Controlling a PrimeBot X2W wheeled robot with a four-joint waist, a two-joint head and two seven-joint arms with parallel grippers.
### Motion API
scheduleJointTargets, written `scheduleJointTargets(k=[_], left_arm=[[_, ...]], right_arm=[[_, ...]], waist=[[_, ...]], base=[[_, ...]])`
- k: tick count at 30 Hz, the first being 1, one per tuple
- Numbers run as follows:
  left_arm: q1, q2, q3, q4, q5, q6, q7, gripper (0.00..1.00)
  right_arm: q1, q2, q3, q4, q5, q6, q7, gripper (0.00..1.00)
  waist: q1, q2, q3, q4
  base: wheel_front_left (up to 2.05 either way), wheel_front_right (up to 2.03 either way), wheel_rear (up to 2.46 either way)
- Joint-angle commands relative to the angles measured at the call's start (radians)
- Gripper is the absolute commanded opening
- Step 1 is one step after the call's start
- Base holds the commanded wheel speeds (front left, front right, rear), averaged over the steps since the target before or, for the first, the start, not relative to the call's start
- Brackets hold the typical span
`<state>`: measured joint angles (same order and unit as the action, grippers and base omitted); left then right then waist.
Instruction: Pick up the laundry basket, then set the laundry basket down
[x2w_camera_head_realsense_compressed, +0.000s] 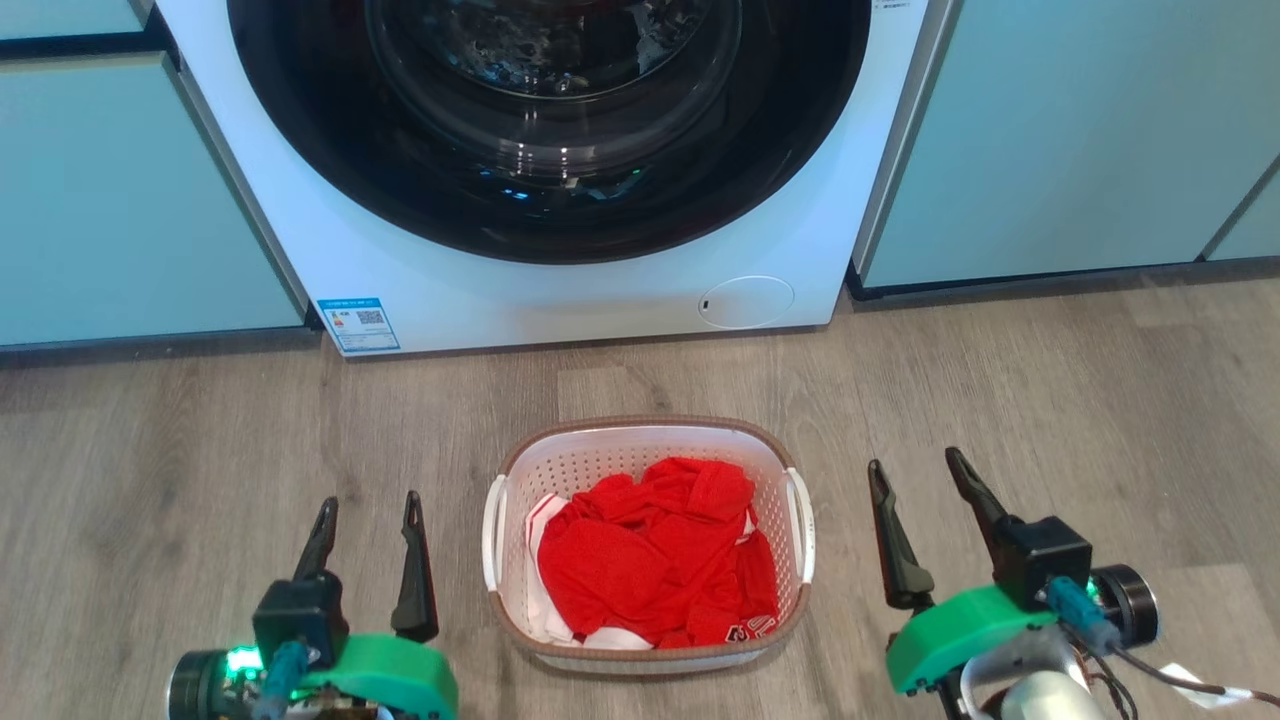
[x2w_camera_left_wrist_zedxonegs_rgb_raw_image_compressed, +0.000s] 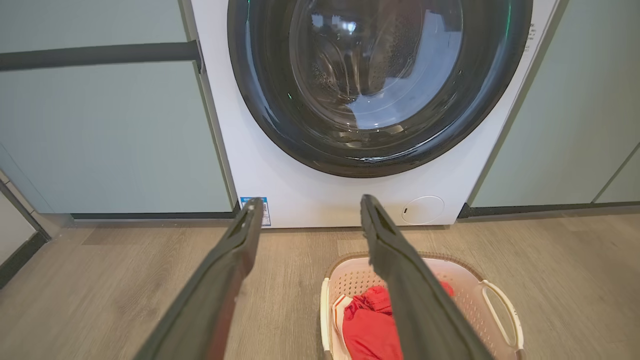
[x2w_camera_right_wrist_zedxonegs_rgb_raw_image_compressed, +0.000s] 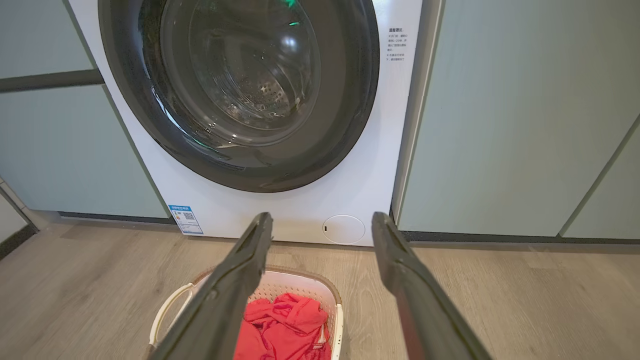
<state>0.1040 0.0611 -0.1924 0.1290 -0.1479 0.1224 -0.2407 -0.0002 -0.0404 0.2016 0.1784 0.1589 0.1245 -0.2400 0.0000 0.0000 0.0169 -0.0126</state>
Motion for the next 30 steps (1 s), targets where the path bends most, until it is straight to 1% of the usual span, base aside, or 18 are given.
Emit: scheduleJointTargets(k=[1, 3, 13, 30], left_arm=[[-0.028, -0.005, 0.031, -0.031, 0.034, -0.003, -0.018, 1.0], [-0.028, -0.006, 0.035, -0.029, 0.045, -0.005, -0.021, 1.0], [-0.031, -0.01, 0.051, -0.014, 0.035, -0.018, -0.021, 1.0], [-0.033, -0.011, 0.044, -0.021, 0.029, -0.008, -0.021, 1.0]], right_arm=[[-0.034, -0.01, 0.031, -0.037, -0.034, 0.006, -0.018, 1.0], [-0.035, -0.01, 0.034, -0.038, -0.048, 0.006, -0.022, 1.0], [-0.039, -0.01, 0.029, -0.031, -0.049, 0.006, -0.022, 1.0], [-0.04, -0.01, 0.018, -0.03, -0.046, 0.006, -0.022, 1.0]], waist=[[0.0, 0.0, 0.002, -0.001], [0.0, 0.0, 0.004, -0.001], [0.0, 0.0, 0.008, -0.005], [0.0, 0.0, 0.017, -0.003]], base=[[0.0, 0.0, 0.0], [0.0, 0.0, 0.0], [0.0, 0.0, 0.0], [0.0, 0.0, 0.0]])
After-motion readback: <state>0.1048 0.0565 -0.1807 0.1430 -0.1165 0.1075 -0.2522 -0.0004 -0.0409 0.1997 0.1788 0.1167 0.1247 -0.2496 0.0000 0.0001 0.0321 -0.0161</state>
